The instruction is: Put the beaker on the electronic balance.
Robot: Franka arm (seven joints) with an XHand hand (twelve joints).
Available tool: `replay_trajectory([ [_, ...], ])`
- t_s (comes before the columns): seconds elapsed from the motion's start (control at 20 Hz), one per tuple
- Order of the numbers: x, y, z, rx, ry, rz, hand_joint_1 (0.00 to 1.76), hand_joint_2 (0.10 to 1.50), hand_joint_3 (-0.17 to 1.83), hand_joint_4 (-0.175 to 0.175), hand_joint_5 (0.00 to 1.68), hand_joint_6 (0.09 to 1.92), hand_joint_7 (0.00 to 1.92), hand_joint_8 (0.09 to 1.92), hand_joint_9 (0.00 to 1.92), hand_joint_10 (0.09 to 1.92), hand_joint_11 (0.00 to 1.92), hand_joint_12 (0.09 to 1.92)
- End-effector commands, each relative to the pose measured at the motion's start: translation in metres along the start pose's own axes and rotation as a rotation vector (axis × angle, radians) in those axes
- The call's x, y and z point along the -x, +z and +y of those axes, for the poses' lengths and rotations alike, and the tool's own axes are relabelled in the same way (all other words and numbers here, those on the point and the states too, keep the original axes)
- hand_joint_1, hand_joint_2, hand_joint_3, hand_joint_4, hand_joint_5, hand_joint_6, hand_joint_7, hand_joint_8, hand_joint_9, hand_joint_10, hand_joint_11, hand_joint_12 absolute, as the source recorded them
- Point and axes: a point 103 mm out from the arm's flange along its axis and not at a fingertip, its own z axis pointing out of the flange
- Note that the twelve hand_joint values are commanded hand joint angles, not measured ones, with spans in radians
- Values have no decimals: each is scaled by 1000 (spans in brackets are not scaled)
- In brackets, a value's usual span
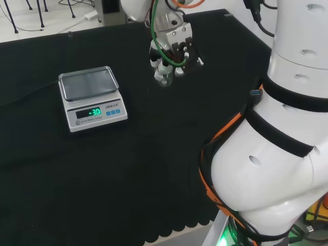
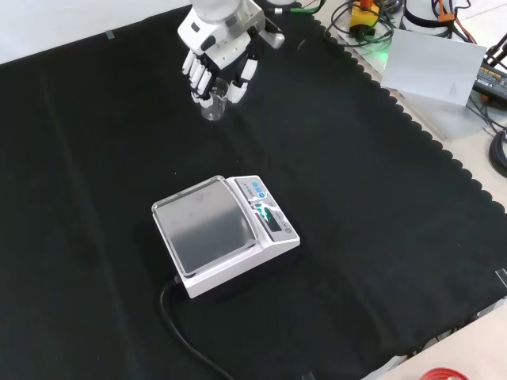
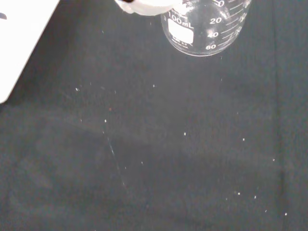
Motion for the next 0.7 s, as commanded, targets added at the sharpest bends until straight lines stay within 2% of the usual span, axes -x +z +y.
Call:
replay_trajectory([
  [0.05, -5, -15, -7, 23, -19, 6, 1138, 1173, -175, -58, 777, 818, 626, 702, 919, 702, 601, 1284],
  [0.55, -9, -21, -7, 38, -22, 6, 1138, 1177, -175, -55, 794, 822, 649, 703, 927, 704, 612, 1282],
  [0.7, -11, -33, -6, 42, -29, -5, 1138, 1179, -175, -55, 797, 823, 653, 703, 929, 704, 614, 1281],
])
